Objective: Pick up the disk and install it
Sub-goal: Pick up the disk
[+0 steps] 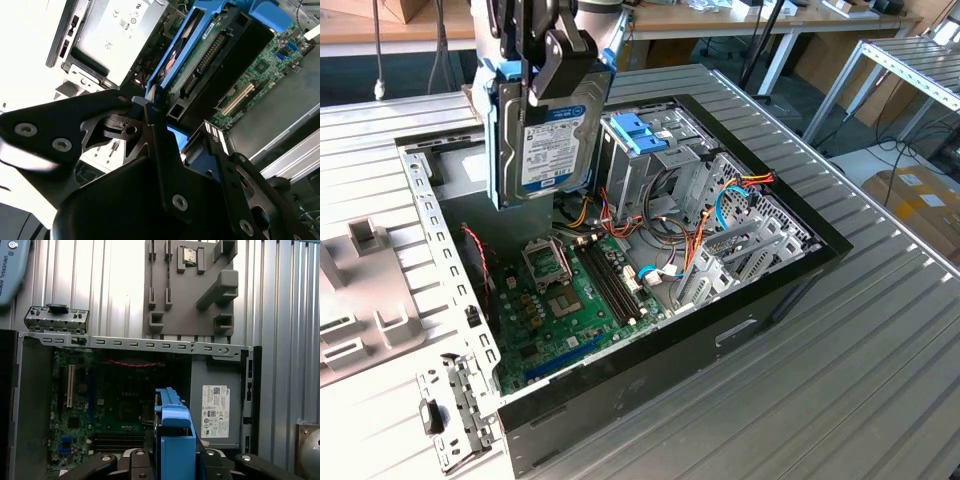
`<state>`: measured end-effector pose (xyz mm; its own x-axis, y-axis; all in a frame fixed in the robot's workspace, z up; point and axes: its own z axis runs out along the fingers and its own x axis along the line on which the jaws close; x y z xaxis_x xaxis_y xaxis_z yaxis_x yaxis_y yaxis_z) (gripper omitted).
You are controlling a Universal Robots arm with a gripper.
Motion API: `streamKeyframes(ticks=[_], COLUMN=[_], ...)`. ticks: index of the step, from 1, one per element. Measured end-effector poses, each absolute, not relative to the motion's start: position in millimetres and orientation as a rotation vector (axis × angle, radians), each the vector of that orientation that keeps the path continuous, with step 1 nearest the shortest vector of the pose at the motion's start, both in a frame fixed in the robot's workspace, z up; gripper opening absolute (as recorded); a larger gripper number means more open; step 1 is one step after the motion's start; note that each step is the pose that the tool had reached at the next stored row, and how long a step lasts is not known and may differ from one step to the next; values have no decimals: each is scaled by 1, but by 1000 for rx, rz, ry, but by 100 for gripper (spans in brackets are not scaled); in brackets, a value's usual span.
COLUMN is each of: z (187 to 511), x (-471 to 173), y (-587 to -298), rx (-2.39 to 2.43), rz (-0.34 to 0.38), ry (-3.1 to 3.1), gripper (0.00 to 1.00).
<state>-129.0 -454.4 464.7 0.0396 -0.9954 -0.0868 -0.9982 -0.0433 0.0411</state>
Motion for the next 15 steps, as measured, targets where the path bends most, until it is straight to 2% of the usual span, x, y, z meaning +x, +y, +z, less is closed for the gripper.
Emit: streamKeyframes(ticks=[15], z=[464], x=[-124], y=[-467], rx=[-2243], rz=[142], ry=[2152], gripper=[37])
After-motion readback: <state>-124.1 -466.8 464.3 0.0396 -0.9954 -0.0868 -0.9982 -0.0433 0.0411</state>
